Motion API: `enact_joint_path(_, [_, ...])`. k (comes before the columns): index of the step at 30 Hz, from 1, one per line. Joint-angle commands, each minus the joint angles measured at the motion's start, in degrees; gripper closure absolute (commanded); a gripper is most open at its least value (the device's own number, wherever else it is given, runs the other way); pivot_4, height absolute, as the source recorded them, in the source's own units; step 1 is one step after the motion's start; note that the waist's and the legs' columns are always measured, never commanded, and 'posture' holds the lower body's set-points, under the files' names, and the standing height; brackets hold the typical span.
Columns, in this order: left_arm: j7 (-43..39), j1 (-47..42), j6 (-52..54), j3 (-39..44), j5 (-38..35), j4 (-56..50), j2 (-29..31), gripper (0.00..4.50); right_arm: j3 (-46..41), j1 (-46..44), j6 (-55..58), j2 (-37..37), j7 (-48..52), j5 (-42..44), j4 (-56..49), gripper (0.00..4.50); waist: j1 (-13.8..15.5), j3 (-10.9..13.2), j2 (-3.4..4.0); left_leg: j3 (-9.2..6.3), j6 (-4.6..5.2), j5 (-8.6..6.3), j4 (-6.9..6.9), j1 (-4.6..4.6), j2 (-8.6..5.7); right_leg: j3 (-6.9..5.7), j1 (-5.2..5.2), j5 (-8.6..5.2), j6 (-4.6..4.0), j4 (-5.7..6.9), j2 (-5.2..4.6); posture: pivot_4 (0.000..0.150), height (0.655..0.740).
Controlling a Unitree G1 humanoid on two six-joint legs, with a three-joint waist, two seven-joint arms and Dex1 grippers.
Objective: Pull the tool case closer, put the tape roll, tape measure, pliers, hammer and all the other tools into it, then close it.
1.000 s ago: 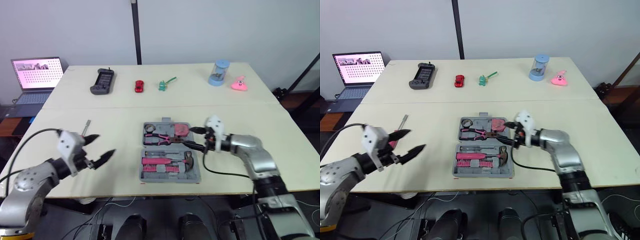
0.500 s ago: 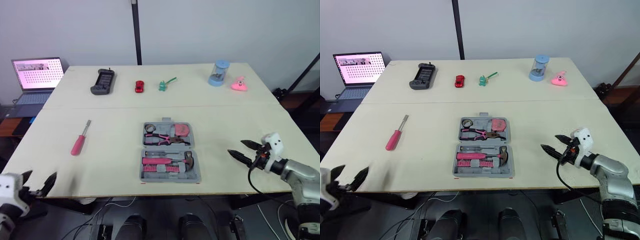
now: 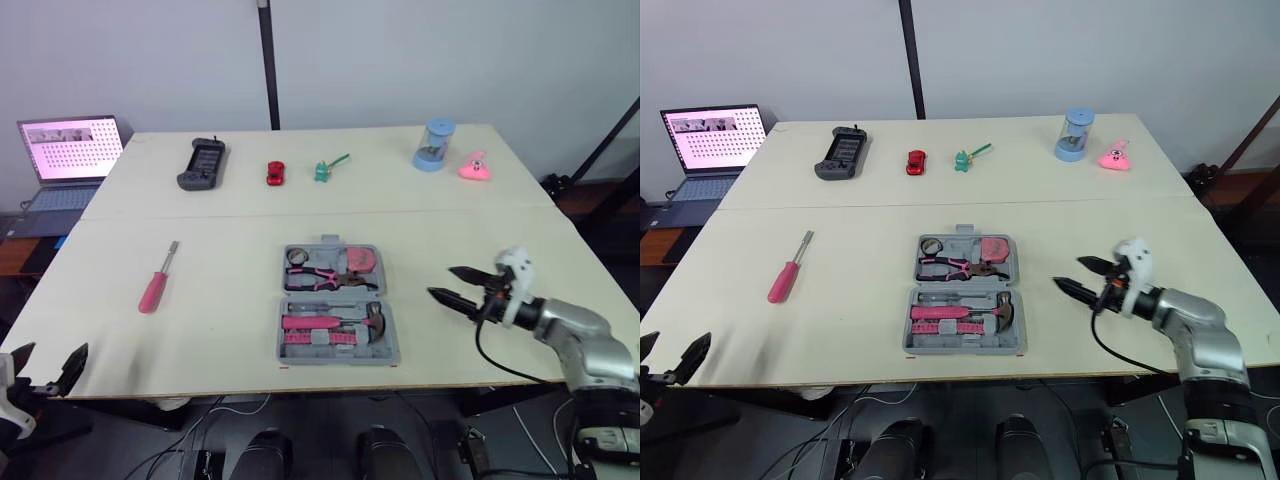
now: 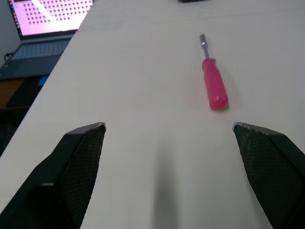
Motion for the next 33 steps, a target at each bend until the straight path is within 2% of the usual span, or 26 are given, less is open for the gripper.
enact_joint_path(1, [2.29,1.08,2.36,-0.38,-1.48,-5.78,-1.24,0.00,4.85,-6.16,6.36,-1.54,3.13,2.39,-8.69,0.02,0.07,0.01,0.00,0.00,0.00,0.00,0.00,-0.02,-0.01,0.00,-0.01,0.00,0.00,-0.01,-0.02,0.150,0.6753])
enact_joint_path(6, [6.87,2.29,7.88,-1.96,-1.14,-13.34,-2.64,0.00,13.53,-19.09,15.16,-1.50,8.91,4.94,-15.87,0.02,0.15,0.02,-0.01,-0.03,0.00,0.00,0.00,-0.07,-0.01,-0.01,-0.07,-0.02,-0.05,-0.04,-0.02,0.150,0.6753])
enact_joint_path(10, [10.24,2.81,12.42,-2.35,-2.51,-18.36,-3.68,0.00,16.02,-26.11,17.99,-0.65,11.18,6.74,-17.05,0.02,0.32,0.00,-0.09,-0.11,-0.01,0.00,0.01,-0.15,-0.03,-0.06,-0.08,-0.01,-0.04,-0.11,-0.04,0.150,0.6753])
enact_joint_path(18, [15.62,1.52,19.82,-2.35,-2.06,-23.80,-2.54,0.00,18.99,-32.29,19.86,0.04,13.67,7.57,-17.71,0.02,0.21,0.01,-0.10,-0.12,-0.01,0.00,0.01,-0.20,-0.08,-0.08,-0.14,0.05,0.07,-0.13,-0.07,0.150,0.6753])
enact_joint_path(24, [19.54,-8.82,28.77,-5.18,0.01,-20.73,3.56,0.00,18.96,-32.97,21.01,0.32,11.78,7.74,-19.05,0.02,0.32,0.01,-0.09,-0.15,-0.02,0.01,0.02,-0.22,-0.09,-0.11,-0.13,0.07,0.07,-0.12,0.03,0.150,0.6753])
enact_joint_path(29, [17.63,-17.32,34.24,-8.89,0.89,-12.40,9.30,0.00,17.29,-31.30,22.29,0.01,9.50,9.03,-21.65,0.02,-0.19,0.01,-0.09,-0.15,-0.03,0.01,0.00,-0.23,-0.11,-0.10,-0.22,0.10,0.11,-0.07,0.07,0.150,0.6753])
enact_joint_path(33, [13.43,-27.82,35.06,-14.48,2.61,-0.03,13.12,0.00,15.48,-29.45,23.13,-0.32,5.44,8.83,-23.43,0.02,0.18,0.02,-0.10,-0.15,-0.06,0.03,-0.03,-0.26,-0.10,-0.12,-0.29,0.10,0.11,-0.01,0.08,0.150,0.6753])
